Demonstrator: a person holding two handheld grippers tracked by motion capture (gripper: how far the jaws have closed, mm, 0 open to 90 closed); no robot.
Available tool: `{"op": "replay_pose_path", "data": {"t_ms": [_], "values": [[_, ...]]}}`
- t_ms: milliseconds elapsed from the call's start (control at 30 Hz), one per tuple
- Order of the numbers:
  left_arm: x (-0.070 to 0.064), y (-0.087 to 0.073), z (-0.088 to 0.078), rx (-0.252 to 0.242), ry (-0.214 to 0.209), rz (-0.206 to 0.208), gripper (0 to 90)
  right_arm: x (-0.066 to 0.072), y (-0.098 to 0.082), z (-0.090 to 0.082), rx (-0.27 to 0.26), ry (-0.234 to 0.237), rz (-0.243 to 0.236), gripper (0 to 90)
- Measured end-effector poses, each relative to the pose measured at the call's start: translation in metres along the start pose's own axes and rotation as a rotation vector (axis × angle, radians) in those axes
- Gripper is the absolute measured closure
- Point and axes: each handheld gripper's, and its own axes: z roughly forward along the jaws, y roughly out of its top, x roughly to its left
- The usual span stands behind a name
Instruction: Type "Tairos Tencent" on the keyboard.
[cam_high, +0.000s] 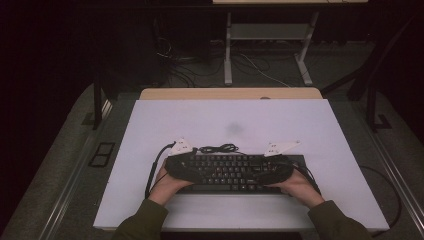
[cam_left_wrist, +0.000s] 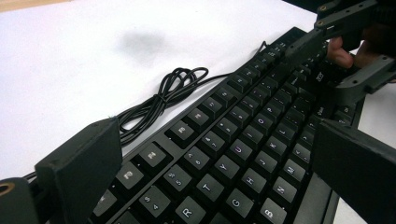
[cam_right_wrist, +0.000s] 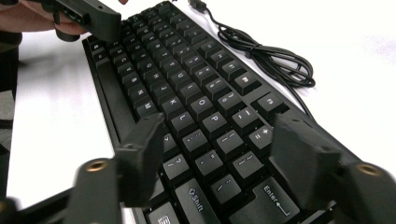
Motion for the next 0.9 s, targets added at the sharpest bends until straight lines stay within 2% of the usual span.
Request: {"op": "replay_pose_path", "data": {"t_ms": [467,767,900], "values": [[-0.0005,-0.0023,0.0006,0.009,-0.006,-0.006,1.8,0.0014,-0.0036,-0.001,0.048,0.023,-0.043,73.2],[-0.0007,-0.0032,0.0015,0.014,-0.007,-0.01,2.6,0.0004,-0.0032,-0.0034,0.06,0.067,-0.046,88.8],[-0.0006,-0.0032,0.0017,0.015,-0.009,-0.008,2.7,-0.0013,-0.0036,-0.0046,0.071,0.08,-0.04,89.4]]}}
